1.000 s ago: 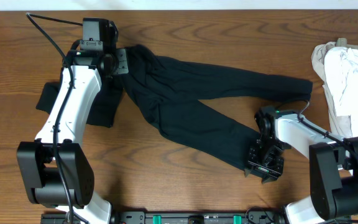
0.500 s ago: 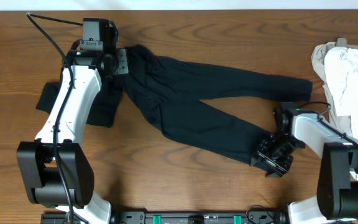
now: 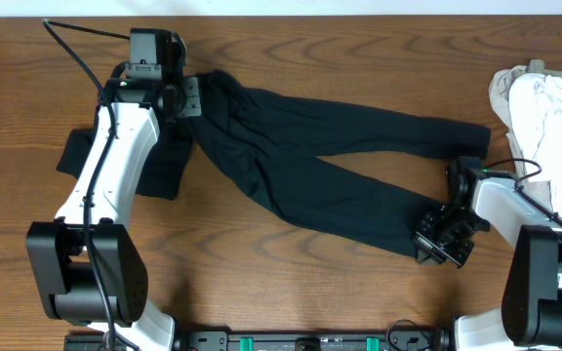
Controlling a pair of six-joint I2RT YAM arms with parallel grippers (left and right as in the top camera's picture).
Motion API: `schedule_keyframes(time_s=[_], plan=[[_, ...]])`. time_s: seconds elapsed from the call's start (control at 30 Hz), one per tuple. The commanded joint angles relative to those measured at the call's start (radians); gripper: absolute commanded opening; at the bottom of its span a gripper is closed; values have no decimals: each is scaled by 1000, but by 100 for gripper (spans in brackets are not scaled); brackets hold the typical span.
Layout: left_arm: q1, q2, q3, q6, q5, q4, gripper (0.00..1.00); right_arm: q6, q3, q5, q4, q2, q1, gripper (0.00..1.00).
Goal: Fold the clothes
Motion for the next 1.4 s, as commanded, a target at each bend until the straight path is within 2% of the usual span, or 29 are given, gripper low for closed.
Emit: schedule_keyframes(time_s=[0.0, 0.27, 0.37, 0.43, 0.5, 0.57, 0.7, 0.9, 1.13, 1.37], plan=[[2, -7, 10, 11, -12, 2, 12, -45, 34, 219, 56, 26, -24, 1], [2, -56, 10, 14, -12, -1, 11, -63, 212, 396, -134, -110, -74, 1], [2, -85, 10, 14, -12, -10, 11, -79, 249, 404, -162, -173, -79, 1], [2, -100, 10, 14, -12, -11, 11, -113, 251, 337, -156, -206, -79, 2], [2, -107, 10, 14, -12, -10, 12, -165, 251, 219, -154, -212, -79, 22], [2, -107, 10, 14, -12, -15, 13, -207, 240, 106, -155, -205, -79, 36], [2, -106, 10, 14, -12, -29, 13, -209, 181, 55, -145, -185, -78, 56], [2, -106, 9, 14, -12, -29, 14, -208, 37, -18, -56, -165, -69, 61], [2, -106, 10, 14, -12, -30, 15, -93, -116, -31, 174, -165, -53, 62], [2, -106, 9, 14, -11, -33, 15, 21, -180, -87, 351, -165, -53, 61]])
